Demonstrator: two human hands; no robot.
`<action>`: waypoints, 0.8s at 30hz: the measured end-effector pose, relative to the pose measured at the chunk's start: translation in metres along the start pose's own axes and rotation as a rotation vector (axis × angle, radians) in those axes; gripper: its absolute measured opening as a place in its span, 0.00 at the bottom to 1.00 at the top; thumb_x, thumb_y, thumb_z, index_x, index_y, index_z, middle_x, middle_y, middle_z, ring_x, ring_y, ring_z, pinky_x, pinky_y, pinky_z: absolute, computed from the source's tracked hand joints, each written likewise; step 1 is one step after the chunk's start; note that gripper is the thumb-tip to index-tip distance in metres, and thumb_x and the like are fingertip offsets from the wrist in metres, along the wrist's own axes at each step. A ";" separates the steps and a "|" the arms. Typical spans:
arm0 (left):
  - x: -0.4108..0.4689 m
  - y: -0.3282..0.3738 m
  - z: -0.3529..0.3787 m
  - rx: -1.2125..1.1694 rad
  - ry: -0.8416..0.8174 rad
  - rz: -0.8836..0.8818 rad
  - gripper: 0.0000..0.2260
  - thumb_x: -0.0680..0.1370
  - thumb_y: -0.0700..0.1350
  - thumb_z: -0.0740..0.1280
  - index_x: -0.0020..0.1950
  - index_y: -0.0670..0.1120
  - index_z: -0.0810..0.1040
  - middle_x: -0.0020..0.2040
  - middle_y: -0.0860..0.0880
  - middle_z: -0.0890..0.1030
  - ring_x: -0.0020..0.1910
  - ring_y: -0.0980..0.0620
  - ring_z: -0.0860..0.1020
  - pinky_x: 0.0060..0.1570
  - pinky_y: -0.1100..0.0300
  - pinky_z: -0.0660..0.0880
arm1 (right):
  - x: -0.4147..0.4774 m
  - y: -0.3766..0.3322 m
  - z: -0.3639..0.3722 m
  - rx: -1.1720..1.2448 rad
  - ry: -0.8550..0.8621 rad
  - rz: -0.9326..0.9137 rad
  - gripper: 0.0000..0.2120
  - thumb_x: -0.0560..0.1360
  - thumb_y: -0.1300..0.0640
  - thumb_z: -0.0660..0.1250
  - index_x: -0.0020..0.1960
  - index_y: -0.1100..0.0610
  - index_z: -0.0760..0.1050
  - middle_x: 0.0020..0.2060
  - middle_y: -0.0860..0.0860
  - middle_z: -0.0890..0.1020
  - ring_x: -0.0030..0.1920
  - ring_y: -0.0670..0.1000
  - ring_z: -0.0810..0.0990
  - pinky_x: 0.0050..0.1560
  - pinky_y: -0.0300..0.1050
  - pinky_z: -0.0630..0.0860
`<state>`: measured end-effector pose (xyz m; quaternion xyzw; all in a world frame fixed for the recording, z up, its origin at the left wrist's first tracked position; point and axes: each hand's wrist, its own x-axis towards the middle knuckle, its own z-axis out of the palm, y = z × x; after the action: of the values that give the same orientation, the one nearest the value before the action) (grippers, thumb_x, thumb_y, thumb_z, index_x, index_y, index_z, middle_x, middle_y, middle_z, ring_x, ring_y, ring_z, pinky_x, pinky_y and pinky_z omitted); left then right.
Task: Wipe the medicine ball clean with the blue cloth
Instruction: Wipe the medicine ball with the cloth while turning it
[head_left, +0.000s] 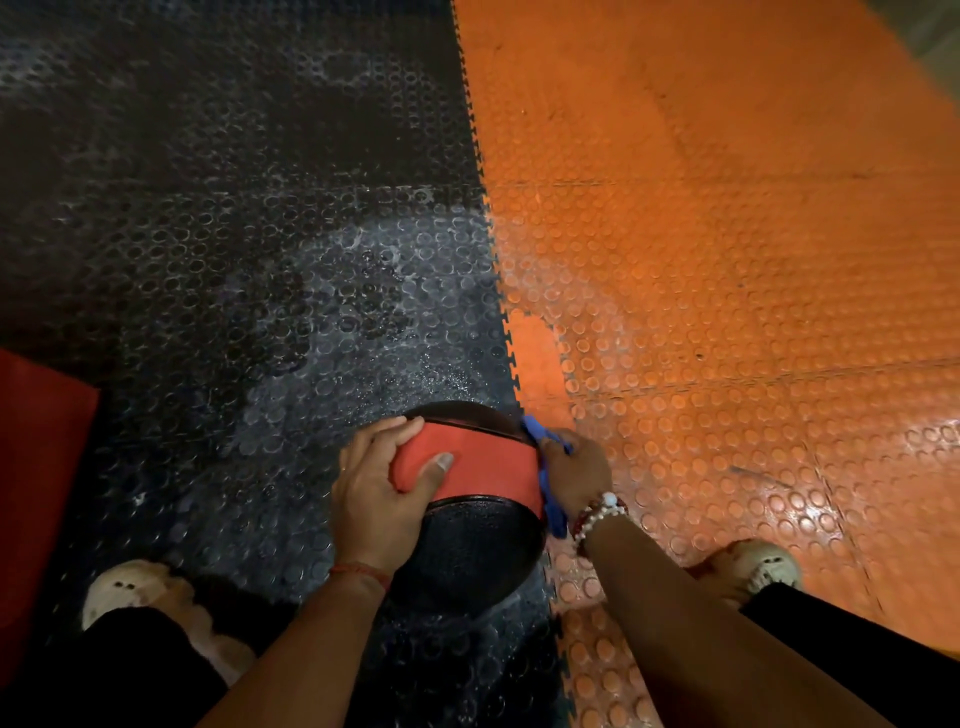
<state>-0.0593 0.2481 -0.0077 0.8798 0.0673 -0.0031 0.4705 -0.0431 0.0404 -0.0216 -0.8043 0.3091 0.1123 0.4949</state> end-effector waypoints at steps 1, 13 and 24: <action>0.000 0.001 0.000 0.003 -0.004 0.002 0.24 0.69 0.65 0.65 0.61 0.56 0.78 0.60 0.62 0.72 0.64 0.58 0.69 0.63 0.57 0.66 | 0.001 0.006 -0.002 0.080 -0.013 0.104 0.14 0.74 0.51 0.67 0.32 0.55 0.78 0.27 0.50 0.77 0.33 0.50 0.74 0.37 0.42 0.69; 0.011 -0.004 -0.005 -0.146 0.085 -0.154 0.14 0.75 0.50 0.71 0.60 0.52 0.79 0.59 0.54 0.73 0.63 0.52 0.72 0.66 0.59 0.65 | -0.042 -0.034 0.025 -0.151 0.213 -0.371 0.13 0.76 0.57 0.63 0.59 0.52 0.78 0.52 0.56 0.80 0.49 0.56 0.80 0.49 0.43 0.73; 0.021 0.002 -0.007 -0.212 0.080 -0.258 0.13 0.78 0.50 0.68 0.62 0.54 0.80 0.62 0.54 0.72 0.63 0.56 0.71 0.63 0.66 0.62 | -0.028 -0.016 0.021 -0.043 0.205 0.032 0.11 0.76 0.58 0.61 0.54 0.57 0.80 0.44 0.55 0.82 0.46 0.54 0.79 0.48 0.43 0.73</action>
<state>-0.0389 0.2548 -0.0035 0.8087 0.1981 -0.0214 0.5535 -0.0531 0.0748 -0.0069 -0.8170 0.3684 0.0440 0.4414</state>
